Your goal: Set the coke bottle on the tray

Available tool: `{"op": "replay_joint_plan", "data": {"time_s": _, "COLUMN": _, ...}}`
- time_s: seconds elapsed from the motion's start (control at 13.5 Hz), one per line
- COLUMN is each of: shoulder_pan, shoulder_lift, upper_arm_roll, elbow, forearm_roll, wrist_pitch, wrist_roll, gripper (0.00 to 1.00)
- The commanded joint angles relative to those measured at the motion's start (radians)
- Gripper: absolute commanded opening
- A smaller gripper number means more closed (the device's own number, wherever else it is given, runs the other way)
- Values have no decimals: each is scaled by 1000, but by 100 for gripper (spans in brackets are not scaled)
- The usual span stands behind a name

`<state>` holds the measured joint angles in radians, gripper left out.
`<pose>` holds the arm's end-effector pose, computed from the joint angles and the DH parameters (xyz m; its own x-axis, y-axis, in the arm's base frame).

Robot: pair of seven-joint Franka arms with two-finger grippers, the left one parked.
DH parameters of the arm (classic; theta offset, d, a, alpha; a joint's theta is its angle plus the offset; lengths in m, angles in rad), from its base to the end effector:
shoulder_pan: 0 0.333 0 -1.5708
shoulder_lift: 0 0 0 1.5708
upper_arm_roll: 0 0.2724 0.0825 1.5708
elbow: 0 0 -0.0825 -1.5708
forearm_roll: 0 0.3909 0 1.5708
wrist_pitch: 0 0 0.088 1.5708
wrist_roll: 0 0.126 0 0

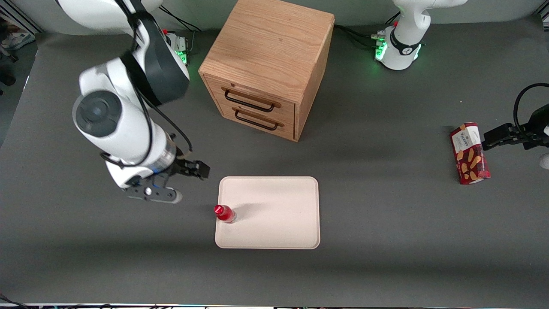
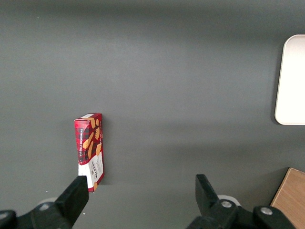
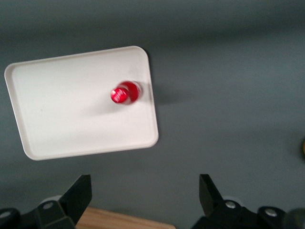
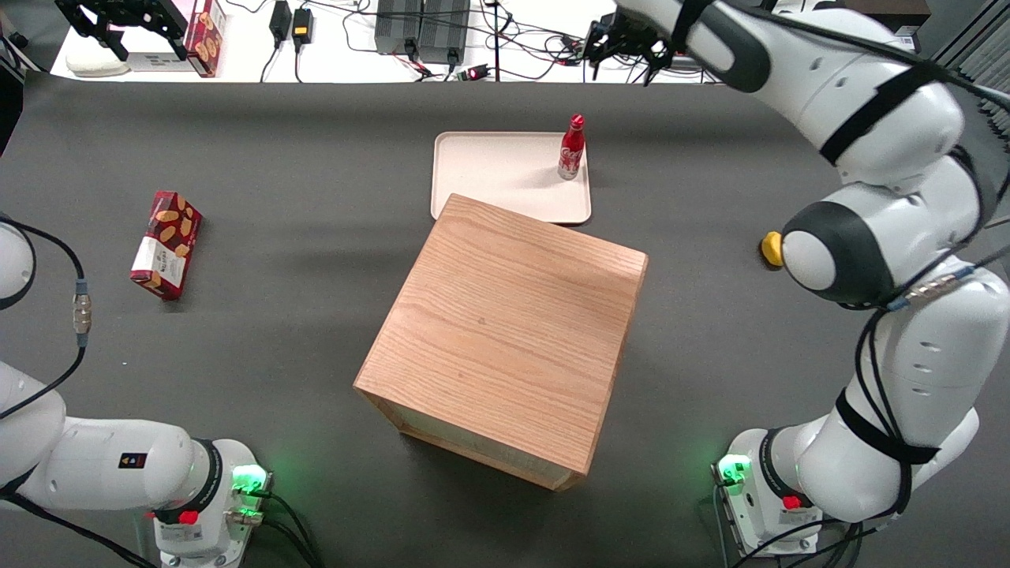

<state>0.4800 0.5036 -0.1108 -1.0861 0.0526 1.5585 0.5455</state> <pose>0.6251 0.2674 0.4796 0.9863 -0.1629 -0.0240 -0.1626 -0.9866 0.0155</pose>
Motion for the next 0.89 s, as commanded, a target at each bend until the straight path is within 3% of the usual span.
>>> {"op": "replay_joint_plan", "data": {"time_s": 0.0, "shoulder_pan": -7, "shoulder_lift": -115, "upper_arm_roll": 3, "elbow": -31, "forearm_roll": -20, "wrist_pitch": -104, "wrist_roll": 2, "gripper": 100}}
{"op": "replay_joint_plan", "data": {"time_s": 0.37, "shoulder_pan": -38, "shoulder_lift": -232, "upper_arm_roll": 14, "elbow": -21, "forearm_roll": -19, "wrist_pitch": -253, "wrist_roll": -2, "gripper": 100}}
{"op": "replay_joint_plan", "data": {"time_s": 0.82, "shoulder_pan": -344, "shoulder_lift": -335, "upper_arm_roll": 182, "elbow": -101, "forearm_roll": -19, "wrist_pitch": -297, "wrist_roll": -290, "gripper": 100}}
